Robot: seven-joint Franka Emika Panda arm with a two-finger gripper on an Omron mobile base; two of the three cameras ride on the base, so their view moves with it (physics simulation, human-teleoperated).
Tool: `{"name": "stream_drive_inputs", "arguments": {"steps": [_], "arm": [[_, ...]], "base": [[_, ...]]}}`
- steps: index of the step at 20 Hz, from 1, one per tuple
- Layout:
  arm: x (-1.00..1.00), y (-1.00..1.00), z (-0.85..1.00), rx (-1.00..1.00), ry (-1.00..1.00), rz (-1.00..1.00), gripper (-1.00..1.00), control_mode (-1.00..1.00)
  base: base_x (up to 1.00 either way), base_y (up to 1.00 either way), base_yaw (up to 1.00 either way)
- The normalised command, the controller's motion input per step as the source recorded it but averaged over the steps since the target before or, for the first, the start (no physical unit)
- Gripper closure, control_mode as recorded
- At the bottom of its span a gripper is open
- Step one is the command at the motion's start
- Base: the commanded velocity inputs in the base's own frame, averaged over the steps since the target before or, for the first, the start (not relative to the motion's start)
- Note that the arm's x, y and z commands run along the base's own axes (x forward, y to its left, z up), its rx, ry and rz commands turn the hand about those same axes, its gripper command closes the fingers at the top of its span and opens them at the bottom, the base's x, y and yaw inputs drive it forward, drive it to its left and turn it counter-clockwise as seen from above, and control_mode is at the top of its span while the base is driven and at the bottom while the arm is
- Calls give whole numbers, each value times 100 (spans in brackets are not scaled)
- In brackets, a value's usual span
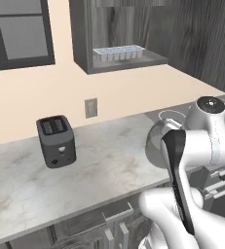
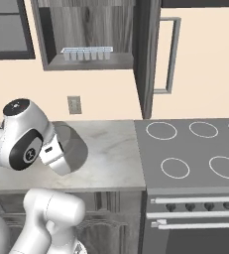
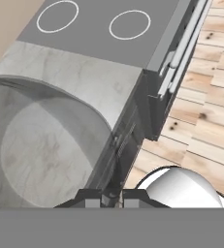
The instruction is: Pick the candle and jar from the dining table and place them in the open cabinet. Close the cabinet after placing the objects.
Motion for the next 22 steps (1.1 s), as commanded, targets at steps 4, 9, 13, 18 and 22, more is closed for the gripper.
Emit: {"name": "stream_drive_inputs", "arguments": {"steps": [4, 9, 13, 18, 22], "arm": [[0, 1, 0, -2, -1, 3, 100, -100], [0, 1, 1, -4, -9, 6, 100, -100], [0, 3, 17, -1, -16, 0, 100, -100], [0, 2, 36, 0, -14, 0, 100, -100], [0, 2, 59, 0, -2, 0, 100, -100]], "base": [[3, 4, 11], [0, 0, 0], [0, 0, 0], [0, 0, 0], [0, 0, 0]]}}
